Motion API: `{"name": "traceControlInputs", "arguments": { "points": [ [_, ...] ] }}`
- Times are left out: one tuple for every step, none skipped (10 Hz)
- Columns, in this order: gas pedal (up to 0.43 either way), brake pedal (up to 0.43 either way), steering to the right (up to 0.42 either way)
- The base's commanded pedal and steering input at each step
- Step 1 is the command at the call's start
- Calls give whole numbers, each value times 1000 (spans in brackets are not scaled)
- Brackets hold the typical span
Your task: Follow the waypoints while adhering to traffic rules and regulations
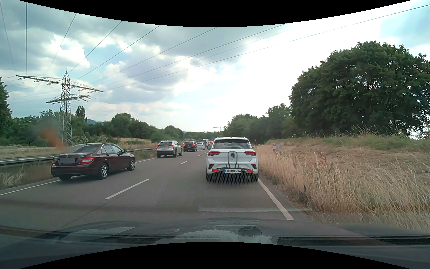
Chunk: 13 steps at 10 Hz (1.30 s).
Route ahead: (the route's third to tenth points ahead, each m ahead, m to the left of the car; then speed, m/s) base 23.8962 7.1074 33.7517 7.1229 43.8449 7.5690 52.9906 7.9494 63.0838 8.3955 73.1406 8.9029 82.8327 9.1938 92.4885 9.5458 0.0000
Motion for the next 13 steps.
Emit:
{"name": "traceControlInputs", "arguments": {
  "points": [
    [0,232,-8],
    [0,232,-9],
    [0,232,-9],
    [0,226,-9],
    [0,232,-9],
    [0,220,-9],
    [0,183,-9],
    [0,37,-9],
    [0,0,-9],
    [0,0,-9],
    [0,0,-9],
    [0,0,-10],
    [0,0,-11]
  ]
}}
